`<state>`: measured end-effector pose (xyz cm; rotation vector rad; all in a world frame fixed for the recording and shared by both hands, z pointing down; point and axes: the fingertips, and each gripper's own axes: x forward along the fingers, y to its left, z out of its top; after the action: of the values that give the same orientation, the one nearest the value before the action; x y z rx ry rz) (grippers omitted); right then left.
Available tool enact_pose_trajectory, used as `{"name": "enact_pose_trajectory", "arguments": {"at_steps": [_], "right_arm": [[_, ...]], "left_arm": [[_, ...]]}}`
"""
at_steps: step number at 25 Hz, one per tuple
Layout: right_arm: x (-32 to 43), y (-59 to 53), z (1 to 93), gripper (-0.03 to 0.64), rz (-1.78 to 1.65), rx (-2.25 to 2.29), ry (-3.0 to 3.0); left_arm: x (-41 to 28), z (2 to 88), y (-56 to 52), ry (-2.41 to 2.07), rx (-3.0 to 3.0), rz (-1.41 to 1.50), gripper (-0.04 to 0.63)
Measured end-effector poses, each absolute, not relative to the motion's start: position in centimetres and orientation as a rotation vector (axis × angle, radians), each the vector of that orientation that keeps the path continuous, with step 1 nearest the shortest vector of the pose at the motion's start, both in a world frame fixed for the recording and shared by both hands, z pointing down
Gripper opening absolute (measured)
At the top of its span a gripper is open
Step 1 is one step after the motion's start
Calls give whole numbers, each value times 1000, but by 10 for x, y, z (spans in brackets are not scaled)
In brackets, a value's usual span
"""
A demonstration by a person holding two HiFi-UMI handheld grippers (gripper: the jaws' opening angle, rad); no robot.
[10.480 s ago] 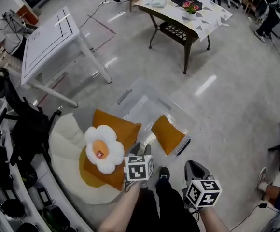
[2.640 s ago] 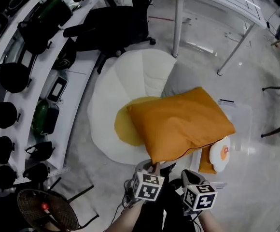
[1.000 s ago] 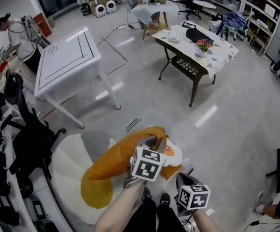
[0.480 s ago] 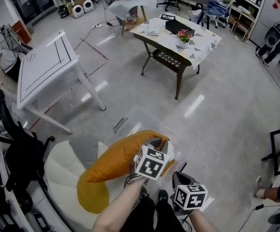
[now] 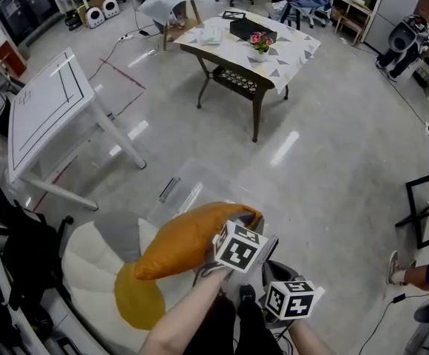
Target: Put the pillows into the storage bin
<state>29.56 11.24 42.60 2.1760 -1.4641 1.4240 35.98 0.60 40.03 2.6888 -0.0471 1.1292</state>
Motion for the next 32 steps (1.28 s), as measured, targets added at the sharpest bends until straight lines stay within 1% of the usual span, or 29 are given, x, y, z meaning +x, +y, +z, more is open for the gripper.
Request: {"name": "enact_pose_trajectory", "arguments": {"at_steps": [12, 16, 19, 23, 27, 32], "right_arm": [[322, 133, 438, 8, 1494, 2231, -1354], [328, 137, 441, 8, 1509, 2233, -1338], [329, 135, 440, 8, 1502, 2230, -1347], [336, 133, 439, 8, 1473, 2232, -1350], [342, 133, 440, 8, 1466, 2216, -1377], [330, 126, 440, 8, 1468, 2166, -1440]], "left_arm": [[389, 429, 49, 188, 2637, 1200, 32], [389, 447, 59, 193, 2580, 1257, 35], [379, 461, 63, 163, 2521, 1278, 35], [361, 465, 53, 81, 2501, 1256, 64], [328, 466, 33, -56, 2430, 1195, 69], [276, 465, 15, -238, 2372, 1146, 69]]}}
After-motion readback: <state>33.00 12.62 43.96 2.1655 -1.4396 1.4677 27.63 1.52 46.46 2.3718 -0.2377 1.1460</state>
